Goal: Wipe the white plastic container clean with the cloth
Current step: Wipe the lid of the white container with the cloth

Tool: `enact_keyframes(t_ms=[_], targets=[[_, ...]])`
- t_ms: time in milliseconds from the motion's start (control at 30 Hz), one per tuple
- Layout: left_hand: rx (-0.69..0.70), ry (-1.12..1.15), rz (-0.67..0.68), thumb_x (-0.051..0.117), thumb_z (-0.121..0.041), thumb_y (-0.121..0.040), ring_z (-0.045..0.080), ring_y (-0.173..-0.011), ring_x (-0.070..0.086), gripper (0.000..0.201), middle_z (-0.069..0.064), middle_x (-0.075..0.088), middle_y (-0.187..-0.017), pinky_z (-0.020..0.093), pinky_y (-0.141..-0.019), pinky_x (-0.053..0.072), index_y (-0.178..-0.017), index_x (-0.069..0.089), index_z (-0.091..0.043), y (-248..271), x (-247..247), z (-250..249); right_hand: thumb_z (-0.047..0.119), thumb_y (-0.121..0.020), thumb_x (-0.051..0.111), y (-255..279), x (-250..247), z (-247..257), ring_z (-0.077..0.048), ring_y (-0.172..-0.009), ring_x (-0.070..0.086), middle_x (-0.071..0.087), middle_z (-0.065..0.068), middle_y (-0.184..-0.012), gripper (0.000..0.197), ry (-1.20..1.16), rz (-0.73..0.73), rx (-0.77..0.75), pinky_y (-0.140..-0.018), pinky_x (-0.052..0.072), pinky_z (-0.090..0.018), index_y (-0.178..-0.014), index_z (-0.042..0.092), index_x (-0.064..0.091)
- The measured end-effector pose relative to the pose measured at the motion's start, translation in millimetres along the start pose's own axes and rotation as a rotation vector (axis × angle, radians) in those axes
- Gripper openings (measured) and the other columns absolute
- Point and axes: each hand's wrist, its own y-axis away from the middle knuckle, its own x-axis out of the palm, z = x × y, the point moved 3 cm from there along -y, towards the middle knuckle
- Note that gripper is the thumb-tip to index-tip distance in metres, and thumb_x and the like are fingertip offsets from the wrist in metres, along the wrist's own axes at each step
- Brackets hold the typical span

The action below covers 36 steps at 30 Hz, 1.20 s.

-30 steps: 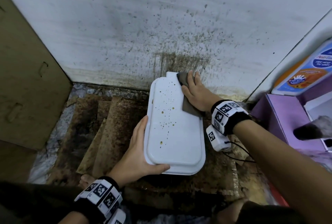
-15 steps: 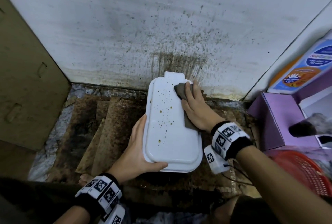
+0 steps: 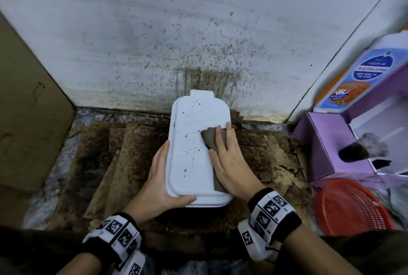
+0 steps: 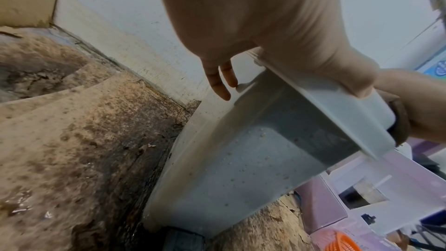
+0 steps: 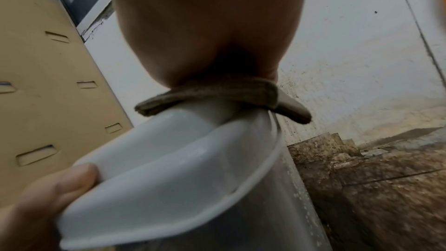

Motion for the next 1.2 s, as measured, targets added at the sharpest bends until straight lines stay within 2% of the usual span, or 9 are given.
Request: enact_keyframes(t_ms=[267, 367, 533, 700, 833, 933, 1033, 1133, 1200], targets=[[0.008, 0.009, 0.009, 0.086, -0.07, -0.058, -0.003, -0.154, -0.004, 0.143, -0.028, -0.012, -0.162, 0.042, -0.125, 0.016, -0.157, -0.013, -0.042, 1.4, -0.8, -0.8, 0.045, -0.109, 0.025, -45.2, -27.8, -9.9, -0.021, -0.155, -0.015, -0.03, 0.0, -0.164, 0.069, -0.055, 0.136, 0.025, -0.126, 0.013, -0.043, -0.159, 0.019, -0.014], [-0.002, 0.016, 0.014, 0.086, -0.071, -0.057, -0.003, -0.154, -0.004, 0.144, -0.028, -0.012, -0.163, 0.044, -0.126, 0.017, -0.158, -0.013, -0.041, 0.8, 0.0, 0.0, 0.047, -0.108, 0.025, -71.4, -41.9, -15.4, -0.022, -0.156, -0.004, -0.028, 0.0, -0.165, 0.07, -0.049, 0.188, 0.04, -0.124, 0.023, -0.042, -0.159, 0.019, -0.013], [-0.02, 0.024, 0.032, 0.088, -0.068, -0.057, -0.004, -0.153, -0.003, 0.145, -0.03, -0.014, -0.161, 0.046, -0.126, 0.019, -0.157, -0.015, -0.044, -1.1, -1.0, -0.3, 0.052, -0.106, 0.025, -105.8, -51.1, -23.8, -0.018, -0.156, -0.003, -0.024, 0.002, -0.166, 0.072, -0.069, 0.178, 0.047, -0.121, 0.018, -0.034, -0.159, 0.024, -0.015], [0.007, 0.019, 0.004, 0.086, -0.073, -0.054, -0.003, -0.154, -0.003, 0.145, -0.027, -0.011, -0.162, 0.042, -0.127, 0.016, -0.156, -0.013, -0.043, 0.4, -0.4, 1.0, 0.059, -0.102, 0.033, -107.4, -48.0, -32.0, -0.013, -0.155, -0.006, -0.015, 0.004, -0.168, 0.081, -0.113, 0.155, 0.031, -0.126, 0.008, -0.038, -0.159, 0.027, -0.015], [0.021, -0.004, -0.008, 0.084, -0.076, -0.052, -0.001, -0.154, -0.003, 0.143, -0.025, -0.01, -0.162, 0.037, -0.126, 0.013, -0.154, -0.012, -0.046, -1.6, 1.2, 2.1, 0.06, -0.099, 0.041, -101.4, -48.9, -37.4, -0.016, -0.155, 0.005, -0.012, 0.002, -0.169, 0.096, -0.231, 0.132, 0.088, -0.124, 0.017, -0.035, -0.157, 0.017, -0.022], [0.024, -0.002, -0.006, 0.084, -0.076, -0.053, -0.002, -0.154, -0.004, 0.143, -0.025, -0.01, -0.163, 0.038, -0.126, 0.013, -0.154, -0.012, -0.045, -0.9, 0.7, 1.5, 0.057, -0.103, 0.033, -97.6, -47.0, -37.5, -0.018, -0.154, 0.013, -0.008, 0.001, -0.169, 0.085, -0.249, 0.128, 0.146, -0.117, 0.021, -0.027, -0.158, 0.017, -0.018], [0.029, -0.012, -0.006, 0.083, -0.076, -0.054, -0.001, -0.154, -0.005, 0.142, -0.024, -0.01, -0.163, 0.04, -0.126, 0.013, -0.154, -0.012, -0.045, -0.4, -0.2, 2.5, 0.055, -0.105, 0.025, -91.5, -49.8, -32.6, -0.024, -0.153, 0.022, 0.006, -0.001, -0.17, 0.073, -0.245, 0.089, 0.134, -0.122, 0.025, -0.041, -0.161, 0.02, -0.005], [0.031, -0.022, -0.008, 0.084, -0.074, -0.055, -0.001, -0.154, -0.004, 0.142, -0.025, -0.009, -0.162, 0.042, -0.127, 0.015, -0.154, -0.012, -0.046, -0.3, -0.1, 3.0, 0.045, -0.108, 0.025, -75.6, -51.8, -25.1, -0.025, -0.149, 0.029, 0.008, 0.0, -0.169, 0.064, -0.248, 0.064, 0.127, -0.116, 0.029, -0.034, -0.161, 0.021, -0.001], [0.029, -0.019, -0.009, 0.085, -0.074, -0.054, -0.001, -0.154, -0.004, 0.142, -0.026, -0.009, -0.162, 0.042, -0.127, 0.015, -0.154, -0.012, -0.047, -0.8, 0.7, 2.6, 0.044, -0.109, 0.026, -61.8, -49.2, -21.8, -0.027, -0.15, 0.028, 0.009, 0.0, -0.169, 0.063, -0.266, 0.054, 0.13, -0.117, 0.028, -0.035, -0.161, 0.023, 0.0]])
